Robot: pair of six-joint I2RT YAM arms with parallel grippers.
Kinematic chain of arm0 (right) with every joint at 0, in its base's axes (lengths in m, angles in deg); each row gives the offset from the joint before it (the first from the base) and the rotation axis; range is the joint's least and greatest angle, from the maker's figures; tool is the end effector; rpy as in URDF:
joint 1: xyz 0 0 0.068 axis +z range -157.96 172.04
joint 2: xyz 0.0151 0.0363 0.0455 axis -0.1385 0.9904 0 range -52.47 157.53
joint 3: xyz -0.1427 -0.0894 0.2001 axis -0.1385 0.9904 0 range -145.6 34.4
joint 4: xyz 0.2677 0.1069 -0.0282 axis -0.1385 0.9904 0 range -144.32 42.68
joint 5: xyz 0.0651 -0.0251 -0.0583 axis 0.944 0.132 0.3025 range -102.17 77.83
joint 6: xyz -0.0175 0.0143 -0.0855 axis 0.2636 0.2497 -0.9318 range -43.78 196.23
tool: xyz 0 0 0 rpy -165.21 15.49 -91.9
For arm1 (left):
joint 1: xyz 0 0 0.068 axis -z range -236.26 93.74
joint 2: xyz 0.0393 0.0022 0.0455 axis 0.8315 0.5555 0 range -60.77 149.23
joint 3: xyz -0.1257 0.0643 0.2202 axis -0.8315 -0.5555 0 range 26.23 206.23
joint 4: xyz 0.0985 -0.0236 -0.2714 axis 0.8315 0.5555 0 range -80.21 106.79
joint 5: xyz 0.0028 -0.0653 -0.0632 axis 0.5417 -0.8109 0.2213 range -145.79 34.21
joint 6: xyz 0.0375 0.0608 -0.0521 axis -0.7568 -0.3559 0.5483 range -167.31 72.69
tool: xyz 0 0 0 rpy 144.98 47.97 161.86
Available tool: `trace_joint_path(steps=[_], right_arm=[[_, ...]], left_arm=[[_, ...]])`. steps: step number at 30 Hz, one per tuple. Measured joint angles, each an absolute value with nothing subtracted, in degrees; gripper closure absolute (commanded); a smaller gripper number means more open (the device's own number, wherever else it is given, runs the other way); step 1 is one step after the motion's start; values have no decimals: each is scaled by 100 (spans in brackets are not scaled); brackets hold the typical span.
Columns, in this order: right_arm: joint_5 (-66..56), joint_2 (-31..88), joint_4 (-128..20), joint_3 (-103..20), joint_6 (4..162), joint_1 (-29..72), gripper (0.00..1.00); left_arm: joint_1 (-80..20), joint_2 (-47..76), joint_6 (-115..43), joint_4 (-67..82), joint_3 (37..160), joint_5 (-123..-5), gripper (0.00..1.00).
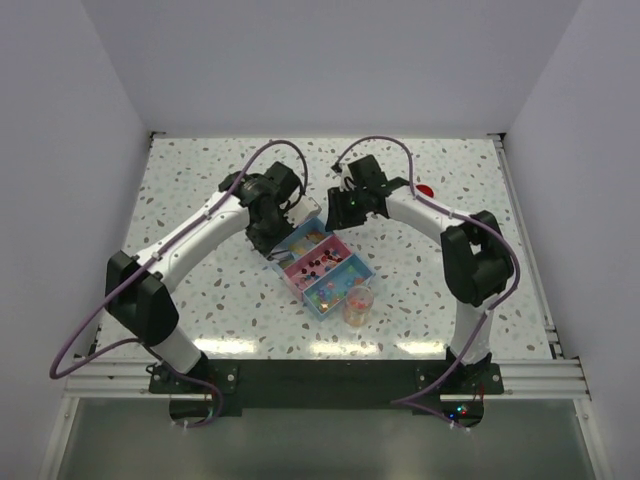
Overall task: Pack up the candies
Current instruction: Scoop the fake candies from the storage box.
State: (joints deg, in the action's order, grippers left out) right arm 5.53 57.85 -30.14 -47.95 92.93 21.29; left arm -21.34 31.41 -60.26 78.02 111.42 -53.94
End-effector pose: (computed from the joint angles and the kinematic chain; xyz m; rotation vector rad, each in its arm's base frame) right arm 0.3983 0.2505 0.1566 -0.4157 2.5304 0.7095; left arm 0.2872 -0.1975 0.2443 1.1638 2.6368 -0.0254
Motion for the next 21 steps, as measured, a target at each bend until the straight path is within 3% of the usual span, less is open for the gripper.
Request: trace_joint_path(steps=[8, 11, 21], right_arm=[[714, 5884, -3189, -4799, 9318, 2178, 83], [747, 5884, -3215, -4806, 9278, 2193, 99], [797, 5890, -3261, -4817, 9090, 2228, 100]], left_arm=[[-1963, 3574, -5829, 8046, 11555, -5165, 100], [-1928, 3740, -5737, 8105, 11791, -5075, 100], [-1861, 4321, -5621, 8110, 11913, -4985, 100]])
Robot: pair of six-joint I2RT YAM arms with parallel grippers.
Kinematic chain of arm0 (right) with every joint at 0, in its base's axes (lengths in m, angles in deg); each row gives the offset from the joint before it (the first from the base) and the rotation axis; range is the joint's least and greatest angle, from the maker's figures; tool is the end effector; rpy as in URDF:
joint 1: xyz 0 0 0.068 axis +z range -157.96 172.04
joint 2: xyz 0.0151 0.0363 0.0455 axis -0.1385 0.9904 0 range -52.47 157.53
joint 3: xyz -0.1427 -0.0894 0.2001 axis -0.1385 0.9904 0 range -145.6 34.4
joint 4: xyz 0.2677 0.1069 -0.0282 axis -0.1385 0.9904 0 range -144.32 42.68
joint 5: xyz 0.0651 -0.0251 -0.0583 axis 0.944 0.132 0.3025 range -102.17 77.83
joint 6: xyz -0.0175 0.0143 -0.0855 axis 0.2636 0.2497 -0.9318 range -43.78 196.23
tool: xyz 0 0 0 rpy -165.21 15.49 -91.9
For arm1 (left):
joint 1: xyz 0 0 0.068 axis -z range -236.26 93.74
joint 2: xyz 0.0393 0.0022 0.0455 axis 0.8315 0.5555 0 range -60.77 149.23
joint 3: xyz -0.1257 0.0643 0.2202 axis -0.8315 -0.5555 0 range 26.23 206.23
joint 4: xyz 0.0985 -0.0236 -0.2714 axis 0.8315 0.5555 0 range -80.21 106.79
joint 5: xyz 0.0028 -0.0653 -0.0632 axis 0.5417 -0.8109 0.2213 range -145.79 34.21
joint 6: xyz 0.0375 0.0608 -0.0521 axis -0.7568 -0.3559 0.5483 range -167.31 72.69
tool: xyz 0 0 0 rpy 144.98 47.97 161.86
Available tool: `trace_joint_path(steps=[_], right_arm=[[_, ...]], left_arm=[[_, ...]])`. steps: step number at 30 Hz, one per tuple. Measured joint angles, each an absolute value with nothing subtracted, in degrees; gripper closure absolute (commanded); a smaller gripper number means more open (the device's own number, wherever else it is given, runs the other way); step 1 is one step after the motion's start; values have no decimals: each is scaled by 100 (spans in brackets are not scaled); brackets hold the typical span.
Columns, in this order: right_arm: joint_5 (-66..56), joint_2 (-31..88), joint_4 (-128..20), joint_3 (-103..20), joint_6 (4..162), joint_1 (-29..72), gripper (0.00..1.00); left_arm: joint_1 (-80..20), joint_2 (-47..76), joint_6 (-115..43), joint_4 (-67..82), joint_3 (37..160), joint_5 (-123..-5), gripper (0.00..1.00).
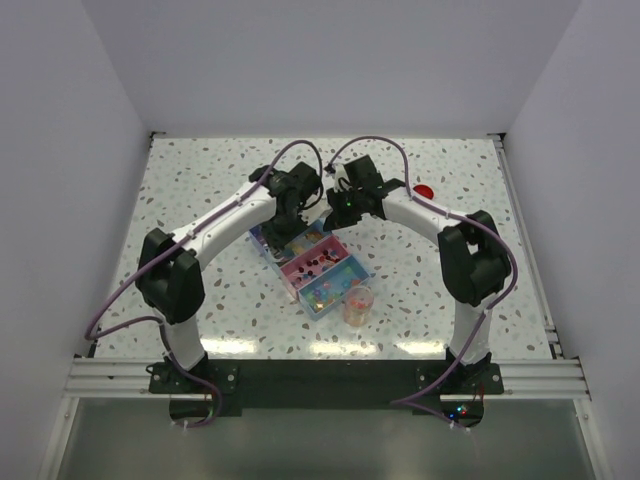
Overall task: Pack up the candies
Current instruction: Scoop the fake candies from the storage box.
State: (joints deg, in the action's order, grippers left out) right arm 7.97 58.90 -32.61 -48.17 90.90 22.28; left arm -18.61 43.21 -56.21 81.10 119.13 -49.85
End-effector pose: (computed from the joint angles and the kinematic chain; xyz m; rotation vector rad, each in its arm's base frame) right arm 0.3973 0.2630 0.1546 -0.5025 2.4853 0.7620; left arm 0.3076 -0.2272 0.2137 1.1703 2.7468 0.1009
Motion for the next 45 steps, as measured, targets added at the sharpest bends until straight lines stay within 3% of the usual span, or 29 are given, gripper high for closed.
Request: trace_joint_path(steps=[23, 45], right_arm=[[839, 5890, -3458, -4756, 9145, 2267, 100], [1005, 5873, -4091, -4432, 9414, 2151, 100]], left_arm=[[-1907, 5021, -5538, 8442, 12274, -5036, 100], [-2414, 4151, -4585, 7113, 11186, -5888, 100]])
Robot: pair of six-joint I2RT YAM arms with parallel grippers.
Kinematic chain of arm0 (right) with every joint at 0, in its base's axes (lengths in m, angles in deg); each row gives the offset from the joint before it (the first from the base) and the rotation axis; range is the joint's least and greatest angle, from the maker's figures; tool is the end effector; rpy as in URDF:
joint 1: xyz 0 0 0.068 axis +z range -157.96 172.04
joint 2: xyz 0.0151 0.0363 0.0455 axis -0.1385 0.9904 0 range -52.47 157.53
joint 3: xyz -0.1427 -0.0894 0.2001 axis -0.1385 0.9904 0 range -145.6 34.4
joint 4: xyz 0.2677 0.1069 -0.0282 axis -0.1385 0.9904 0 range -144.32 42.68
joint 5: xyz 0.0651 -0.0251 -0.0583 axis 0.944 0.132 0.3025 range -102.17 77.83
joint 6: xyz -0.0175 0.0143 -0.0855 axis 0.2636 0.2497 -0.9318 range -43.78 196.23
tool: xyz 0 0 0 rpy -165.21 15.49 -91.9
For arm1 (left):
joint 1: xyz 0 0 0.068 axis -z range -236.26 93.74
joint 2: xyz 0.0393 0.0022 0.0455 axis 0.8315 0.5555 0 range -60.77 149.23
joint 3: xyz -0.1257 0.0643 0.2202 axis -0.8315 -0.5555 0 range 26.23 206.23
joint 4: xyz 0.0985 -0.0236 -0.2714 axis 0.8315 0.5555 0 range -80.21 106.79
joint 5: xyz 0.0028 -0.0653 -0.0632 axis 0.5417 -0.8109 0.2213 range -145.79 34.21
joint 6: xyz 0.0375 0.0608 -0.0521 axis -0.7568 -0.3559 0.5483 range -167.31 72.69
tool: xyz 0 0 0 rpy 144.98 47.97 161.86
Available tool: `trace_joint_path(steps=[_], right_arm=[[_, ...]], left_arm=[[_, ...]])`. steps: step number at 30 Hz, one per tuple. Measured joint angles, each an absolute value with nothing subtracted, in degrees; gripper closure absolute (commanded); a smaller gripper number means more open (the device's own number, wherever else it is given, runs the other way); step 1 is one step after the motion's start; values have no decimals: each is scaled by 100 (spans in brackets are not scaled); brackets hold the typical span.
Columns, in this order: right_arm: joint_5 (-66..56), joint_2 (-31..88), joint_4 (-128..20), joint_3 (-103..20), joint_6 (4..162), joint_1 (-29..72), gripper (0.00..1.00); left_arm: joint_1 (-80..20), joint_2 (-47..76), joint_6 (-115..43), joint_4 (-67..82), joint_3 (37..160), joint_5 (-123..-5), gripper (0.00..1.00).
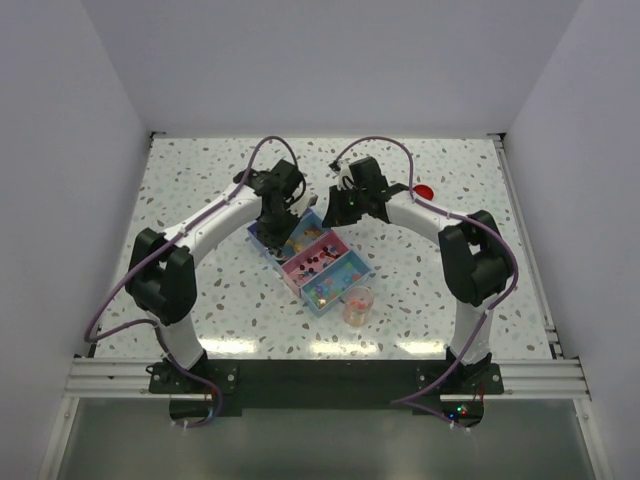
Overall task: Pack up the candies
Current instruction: Scoop the fake candies from the storage box.
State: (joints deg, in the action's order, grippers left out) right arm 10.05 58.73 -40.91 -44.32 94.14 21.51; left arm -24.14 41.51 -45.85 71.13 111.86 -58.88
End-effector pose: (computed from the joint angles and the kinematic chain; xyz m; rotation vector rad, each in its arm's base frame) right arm 0.4011 0.2608 0.1464 -0.4417 2.4244 0.8414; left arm 0.3245 -0.2088 0.1897 0.7885 2.8448 -0.1658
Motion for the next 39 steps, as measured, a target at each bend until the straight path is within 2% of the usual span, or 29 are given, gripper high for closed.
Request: trace_joint_path(steps=[22, 39], right_arm=[[806, 5820, -4048, -4417, 9256, 2206, 100], [666, 5792, -4032, -4399, 9186, 2265, 100]], left_arm=[[-2348, 4544, -4568, 7771, 11806, -5698, 100], [-2350, 4426, -4172, 7703, 11726, -5702, 100]])
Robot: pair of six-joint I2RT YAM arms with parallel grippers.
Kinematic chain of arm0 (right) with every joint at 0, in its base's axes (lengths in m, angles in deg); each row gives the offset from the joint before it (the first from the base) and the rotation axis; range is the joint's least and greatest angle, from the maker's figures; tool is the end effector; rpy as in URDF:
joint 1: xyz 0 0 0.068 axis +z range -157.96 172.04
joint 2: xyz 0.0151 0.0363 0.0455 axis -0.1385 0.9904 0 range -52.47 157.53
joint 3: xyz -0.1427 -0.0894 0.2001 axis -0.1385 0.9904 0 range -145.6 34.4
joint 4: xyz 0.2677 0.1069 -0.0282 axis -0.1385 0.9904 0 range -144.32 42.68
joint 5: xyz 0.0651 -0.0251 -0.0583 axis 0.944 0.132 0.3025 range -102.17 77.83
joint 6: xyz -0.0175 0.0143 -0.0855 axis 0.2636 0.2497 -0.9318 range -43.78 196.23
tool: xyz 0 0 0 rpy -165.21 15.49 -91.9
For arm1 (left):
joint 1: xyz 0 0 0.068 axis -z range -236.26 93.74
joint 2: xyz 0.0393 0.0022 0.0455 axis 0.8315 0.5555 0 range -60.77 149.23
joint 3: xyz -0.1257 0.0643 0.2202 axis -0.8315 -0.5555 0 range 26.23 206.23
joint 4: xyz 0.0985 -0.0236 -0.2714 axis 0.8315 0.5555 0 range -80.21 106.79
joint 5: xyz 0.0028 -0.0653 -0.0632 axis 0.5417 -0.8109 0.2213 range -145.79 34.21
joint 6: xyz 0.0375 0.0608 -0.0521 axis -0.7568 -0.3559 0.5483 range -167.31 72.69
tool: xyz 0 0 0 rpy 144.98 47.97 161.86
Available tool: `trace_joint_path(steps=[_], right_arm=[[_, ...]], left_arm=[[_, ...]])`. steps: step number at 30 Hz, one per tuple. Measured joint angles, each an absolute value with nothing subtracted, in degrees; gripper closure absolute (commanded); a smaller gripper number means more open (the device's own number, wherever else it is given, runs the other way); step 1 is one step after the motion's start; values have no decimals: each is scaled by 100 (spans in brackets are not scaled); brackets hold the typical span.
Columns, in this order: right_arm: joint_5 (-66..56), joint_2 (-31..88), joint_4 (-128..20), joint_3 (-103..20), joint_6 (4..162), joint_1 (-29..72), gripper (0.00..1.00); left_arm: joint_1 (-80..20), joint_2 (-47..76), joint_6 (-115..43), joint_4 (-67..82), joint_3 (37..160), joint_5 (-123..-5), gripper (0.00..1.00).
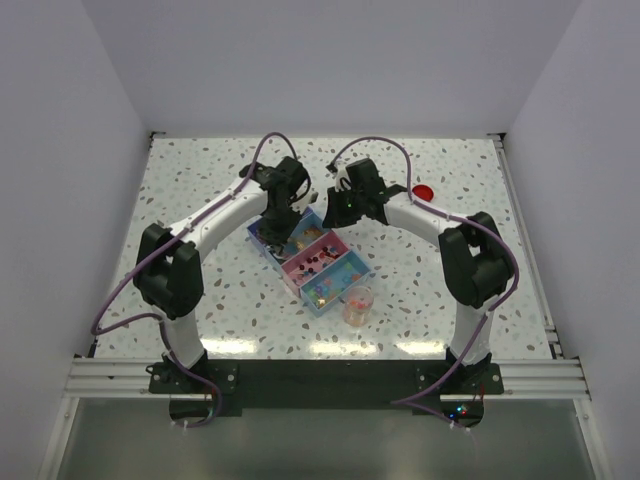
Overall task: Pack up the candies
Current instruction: Scoop the fake candies from the storage box.
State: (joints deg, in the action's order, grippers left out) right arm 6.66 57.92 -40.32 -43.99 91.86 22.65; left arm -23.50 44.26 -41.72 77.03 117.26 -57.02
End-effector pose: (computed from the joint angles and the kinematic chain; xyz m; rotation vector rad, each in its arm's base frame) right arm 0.3967 0.2642 0.1485 -0.4825 2.4100 0.7628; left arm 0.3269 -0.2124 0.1982 0.7076 2.9179 -0.1059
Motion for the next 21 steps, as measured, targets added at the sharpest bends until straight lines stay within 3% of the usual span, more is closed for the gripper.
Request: trace_joint_path(steps=[21], right_arm=[[376, 5803, -3796, -4544, 9173, 2446, 100]], left_arm=[[-2593, 4273, -4142, 7769, 11546, -5637, 100]])
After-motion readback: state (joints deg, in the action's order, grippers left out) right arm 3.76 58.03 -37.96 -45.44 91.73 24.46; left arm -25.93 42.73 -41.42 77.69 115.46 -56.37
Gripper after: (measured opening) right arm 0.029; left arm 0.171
